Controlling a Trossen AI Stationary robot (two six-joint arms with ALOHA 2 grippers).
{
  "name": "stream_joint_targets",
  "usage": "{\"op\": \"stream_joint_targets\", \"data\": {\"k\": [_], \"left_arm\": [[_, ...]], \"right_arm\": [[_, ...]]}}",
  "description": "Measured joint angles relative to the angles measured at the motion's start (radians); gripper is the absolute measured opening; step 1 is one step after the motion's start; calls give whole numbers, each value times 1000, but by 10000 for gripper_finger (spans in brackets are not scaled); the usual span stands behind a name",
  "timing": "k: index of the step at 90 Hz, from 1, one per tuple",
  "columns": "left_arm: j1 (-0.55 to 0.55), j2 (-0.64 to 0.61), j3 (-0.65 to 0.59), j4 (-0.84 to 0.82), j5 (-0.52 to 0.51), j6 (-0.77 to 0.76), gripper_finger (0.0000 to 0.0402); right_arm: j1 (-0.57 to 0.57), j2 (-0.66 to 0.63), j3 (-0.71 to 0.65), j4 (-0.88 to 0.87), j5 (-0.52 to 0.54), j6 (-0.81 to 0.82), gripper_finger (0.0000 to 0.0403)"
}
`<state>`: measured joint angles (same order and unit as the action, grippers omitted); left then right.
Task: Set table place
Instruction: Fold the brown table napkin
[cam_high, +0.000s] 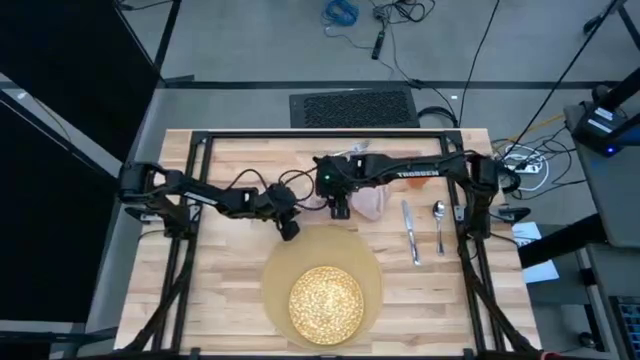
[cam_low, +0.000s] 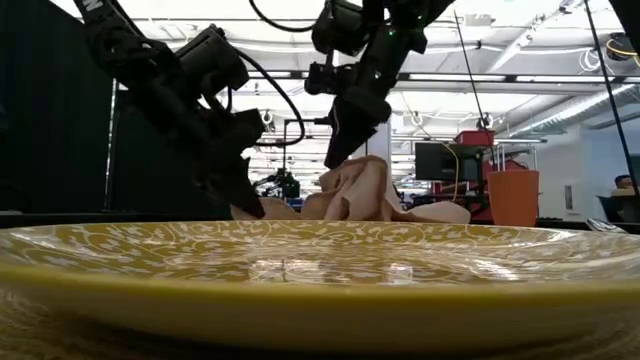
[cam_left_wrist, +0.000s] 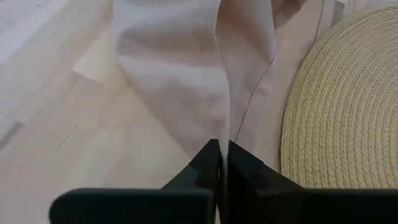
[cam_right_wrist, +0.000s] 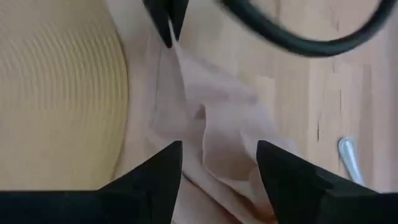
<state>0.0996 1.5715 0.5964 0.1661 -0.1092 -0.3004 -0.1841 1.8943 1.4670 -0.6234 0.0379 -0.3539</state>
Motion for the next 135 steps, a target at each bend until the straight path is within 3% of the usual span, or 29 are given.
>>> {"op": "stream_joint_targets", "data": {"k": [20, 102, 112, 124, 135], "left_arm": [[0, 0, 0, -3, 1, 0, 0], [0, 0, -1, -6, 1, 26, 0], [0, 0, -1, -11, 1, 26, 0], [0, 0, -1, -17, 1, 26, 0], [0, 0, -1, -18, 1, 25, 0]], "right_arm": [[-9, 4, 0, 36, 67, -26, 194], [-30, 69, 0, 46, 54, -20, 122], [-30, 68, -1, 61, 69, -11, 93], [-37, 65, -1, 61, 72, -6, 17], [-44, 65, -1, 64, 69, 2, 2]]}}
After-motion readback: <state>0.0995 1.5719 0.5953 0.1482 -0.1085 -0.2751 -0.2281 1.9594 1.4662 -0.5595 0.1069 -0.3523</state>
